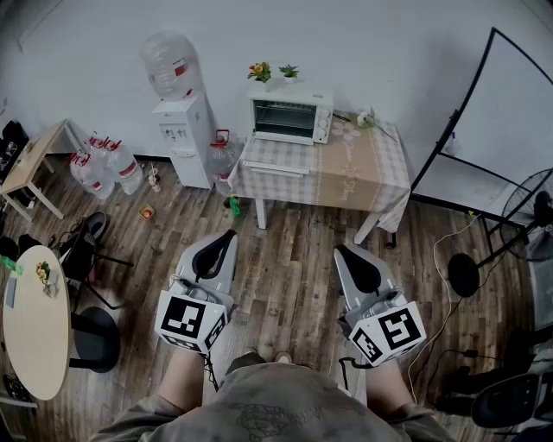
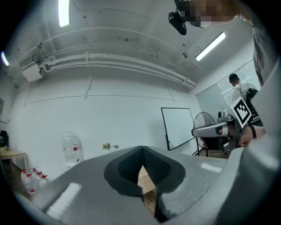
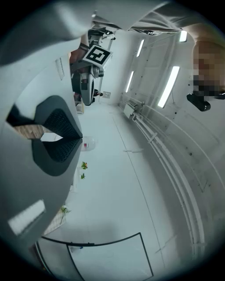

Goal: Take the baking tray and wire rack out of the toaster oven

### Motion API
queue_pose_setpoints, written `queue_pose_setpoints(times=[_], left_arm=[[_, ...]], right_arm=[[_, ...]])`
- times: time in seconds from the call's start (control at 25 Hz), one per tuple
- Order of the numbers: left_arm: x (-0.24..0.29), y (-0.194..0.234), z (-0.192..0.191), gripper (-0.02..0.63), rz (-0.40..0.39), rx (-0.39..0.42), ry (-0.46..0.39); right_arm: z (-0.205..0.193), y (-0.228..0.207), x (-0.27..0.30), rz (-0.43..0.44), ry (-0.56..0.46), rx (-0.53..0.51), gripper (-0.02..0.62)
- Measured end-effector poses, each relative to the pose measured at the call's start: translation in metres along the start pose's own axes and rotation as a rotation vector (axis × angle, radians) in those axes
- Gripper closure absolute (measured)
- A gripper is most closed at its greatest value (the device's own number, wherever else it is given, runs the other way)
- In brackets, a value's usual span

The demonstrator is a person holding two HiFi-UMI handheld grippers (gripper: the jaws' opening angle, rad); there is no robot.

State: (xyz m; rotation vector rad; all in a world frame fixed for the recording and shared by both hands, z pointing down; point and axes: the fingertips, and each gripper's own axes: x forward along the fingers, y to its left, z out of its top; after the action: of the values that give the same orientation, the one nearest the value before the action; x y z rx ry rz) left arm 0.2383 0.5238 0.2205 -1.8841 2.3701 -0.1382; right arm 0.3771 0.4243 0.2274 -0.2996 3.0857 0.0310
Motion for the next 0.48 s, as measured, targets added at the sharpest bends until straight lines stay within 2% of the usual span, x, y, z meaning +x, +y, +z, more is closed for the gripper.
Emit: queue_pose_setpoints(times=[0.24, 0.48], left_arm=[[-0.001, -0.008, -0.003, 0.603, 0.001, 0.004, 0.009], [0.007, -0.017, -0.002, 0.603, -0.017, 0.009, 0.013]], right_arm=[[-0.002, -0.012, -0.009, -0.029, -0.033, 0.051, 0.566], [-0.005, -0.018, -0.011, -0.034, -0.019, 0.051, 0.566]])
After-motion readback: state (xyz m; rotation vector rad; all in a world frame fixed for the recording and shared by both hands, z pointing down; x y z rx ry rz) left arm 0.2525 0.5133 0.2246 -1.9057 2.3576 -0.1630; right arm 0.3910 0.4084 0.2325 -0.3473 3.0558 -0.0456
